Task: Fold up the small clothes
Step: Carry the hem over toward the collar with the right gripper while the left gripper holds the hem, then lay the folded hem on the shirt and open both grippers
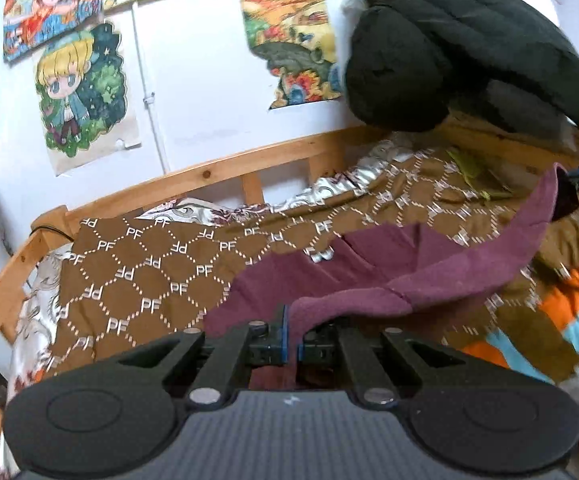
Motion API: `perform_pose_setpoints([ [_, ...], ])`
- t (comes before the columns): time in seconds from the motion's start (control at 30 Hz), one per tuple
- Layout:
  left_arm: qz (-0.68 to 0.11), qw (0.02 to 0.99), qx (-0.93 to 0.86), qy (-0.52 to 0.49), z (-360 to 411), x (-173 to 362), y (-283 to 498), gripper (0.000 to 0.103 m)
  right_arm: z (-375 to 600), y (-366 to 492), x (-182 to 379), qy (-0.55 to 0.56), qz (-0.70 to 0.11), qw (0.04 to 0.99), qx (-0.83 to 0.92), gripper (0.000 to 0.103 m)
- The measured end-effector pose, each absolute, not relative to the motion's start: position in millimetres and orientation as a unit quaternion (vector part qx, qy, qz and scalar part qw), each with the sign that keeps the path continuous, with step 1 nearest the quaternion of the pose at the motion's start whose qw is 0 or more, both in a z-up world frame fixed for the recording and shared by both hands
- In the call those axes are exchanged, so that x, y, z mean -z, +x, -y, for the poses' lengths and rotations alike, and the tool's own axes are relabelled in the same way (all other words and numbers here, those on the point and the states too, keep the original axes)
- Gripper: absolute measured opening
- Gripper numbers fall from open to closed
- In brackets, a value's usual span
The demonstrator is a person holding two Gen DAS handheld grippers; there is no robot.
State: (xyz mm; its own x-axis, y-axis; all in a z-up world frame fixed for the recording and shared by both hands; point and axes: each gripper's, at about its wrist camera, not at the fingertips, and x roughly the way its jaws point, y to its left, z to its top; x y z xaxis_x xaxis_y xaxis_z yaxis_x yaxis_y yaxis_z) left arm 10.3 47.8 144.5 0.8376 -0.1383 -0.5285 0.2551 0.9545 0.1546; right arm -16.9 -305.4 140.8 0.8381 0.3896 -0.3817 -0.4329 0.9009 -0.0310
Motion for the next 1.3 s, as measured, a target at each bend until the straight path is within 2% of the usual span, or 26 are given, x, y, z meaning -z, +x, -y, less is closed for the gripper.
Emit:
perform_pose_setpoints([
  [0.17,-0.348,0.931,0.066,0.084,-48.3,-145.8,122.3,0.004,291.3,68.8,-134.1,-0.072,-0.196,0.961,-0.184,0.004],
  [0.33,-0.393,0.916,0.06,0.062,-54.4,-119.3,222.1,0.004,273.4,165.6,-110.4,-0.091,-0.223,0.956,-0.165,0.004],
  [0.63,-0.435,0.893,0.095,0.067,-67.0,-47.7,312.2,0.007,257.7,285.0,-50.4,-0.077,-0.304,0.937,-0.154,0.004],
  [0.7,-0.443,0.889,0.1,0.057,-73.4,-37.3,320.6,0.018,255.8,301.8,-35.1,-0.081,-0.32,0.931,-0.156,0.004],
  [0.83,-0.448,0.886,0.122,0.018,-90.0,-20.4,326.3,0.034,258.0,324.0,-6.8,-0.061,-0.348,0.922,-0.16,0.007],
  [0.9,-0.446,0.886,0.127,-0.017,-100.2,-15.4,326.9,0.056,262.1,327.5,2.6,-0.035,-0.354,0.922,-0.153,0.016],
  [0.97,-0.444,0.886,0.123,-0.05,-111.1,-13.7,326.7,0.069,264.6,328.5,8.6,-0.015,-0.359,0.922,-0.147,0.029],
  [1.1,-0.415,0.896,0.107,-0.113,-137.0,-19.8,320.9,0.093,268.2,326.8,12.2,-0.005,-0.358,0.922,-0.148,0.039],
  [1.17,-0.389,0.908,0.091,-0.129,-147.6,-27.9,313.4,0.099,269.0,327.4,10.7,-0.003,-0.357,0.923,-0.143,0.055],
  [1.3,-0.359,0.92,0.099,-0.125,-152.6,-39.0,295.6,0.102,275.1,329.3,5.0,0.017,-0.35,0.929,-0.121,0.072],
])
